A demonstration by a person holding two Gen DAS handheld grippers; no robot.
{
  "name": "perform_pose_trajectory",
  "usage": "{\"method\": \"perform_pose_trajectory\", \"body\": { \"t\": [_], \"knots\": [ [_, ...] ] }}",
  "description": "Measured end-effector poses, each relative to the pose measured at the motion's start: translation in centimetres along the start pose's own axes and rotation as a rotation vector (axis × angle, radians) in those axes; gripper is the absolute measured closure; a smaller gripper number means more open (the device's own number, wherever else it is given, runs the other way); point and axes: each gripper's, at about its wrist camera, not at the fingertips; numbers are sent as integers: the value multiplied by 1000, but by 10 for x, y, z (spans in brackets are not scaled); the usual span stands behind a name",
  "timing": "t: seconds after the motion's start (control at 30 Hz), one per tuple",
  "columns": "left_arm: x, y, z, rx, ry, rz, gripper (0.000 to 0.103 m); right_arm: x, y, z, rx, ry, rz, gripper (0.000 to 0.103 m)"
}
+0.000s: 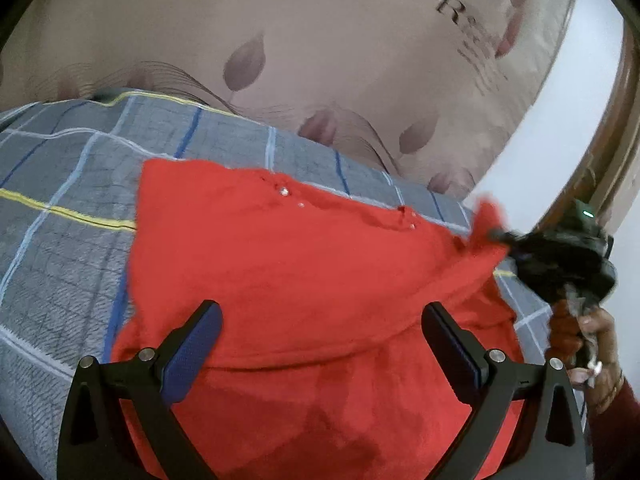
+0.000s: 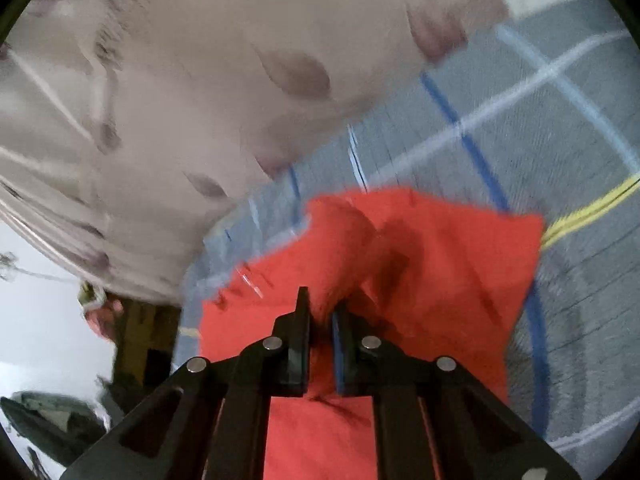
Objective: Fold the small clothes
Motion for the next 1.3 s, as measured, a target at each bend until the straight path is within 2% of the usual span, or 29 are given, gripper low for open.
{"method": "perform_pose_trajectory", "body": {
  "t": [0.03, 0.07, 0.13, 0.2, 0.37, 0.67, 0.8, 0.87, 0.93, 0.97, 1.0, 1.1, 1.17, 1.23, 1.3],
  "knots": [
    [1, 2, 0, -11, 6, 4, 4, 2, 14, 4, -58, 13, -3, 94],
    [2, 3, 1, -19, 13, 7, 4, -2, 18, 5, -64, 28, -45, 94],
    [5, 0, 1, -9, 27, 18, 4, -21, 9, -1, 14, 0, -85, 94],
    [8, -1, 0, 1, 45, 24, 3, -48, 4, -15, 70, -87, -118, 93],
    [14, -3, 0, 4, 75, 35, 4, -79, 14, -31, 40, -246, -44, 90],
    [23, 1, 0, -19, 109, 56, 4, -70, 28, -17, -18, -274, 47, 88],
    [34, 3, -1, -38, 173, 45, 4, -91, 19, -20, 15, -324, -15, 88],
    [35, 4, -1, -42, 179, 41, 4, -100, 23, -17, -4, -376, 31, 79],
    [34, 3, -1, -39, 175, 44, 4, -99, 30, -10, -40, -356, 39, 40],
    [34, 3, -1, -38, 173, 44, 4, -98, 34, -6, -62, -335, 40, 34],
    [34, 2, 0, -37, 174, 44, 4, -95, 37, 0, -75, -308, 43, 33],
    [36, 2, -1, -38, 181, 41, 4, -90, 30, 11, -19, -237, 29, 35],
    [36, 2, -1, -38, 182, 41, 4, -85, 23, 12, 47, -158, -4, 55],
    [36, 2, -1, -37, 181, 42, 4, -79, 17, 9, 110, -76, -47, 90],
    [36, 2, -1, -37, 181, 42, 4, -73, 14, 6, 148, -24, -74, 94]
  ]
}}
Point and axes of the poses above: each gripper's, at about its wrist camera, not at the fingertips, and y roughly against the way its jaws point, x to its left, z to its top, and after that the axes turned 13 degrees about -x, right-handed
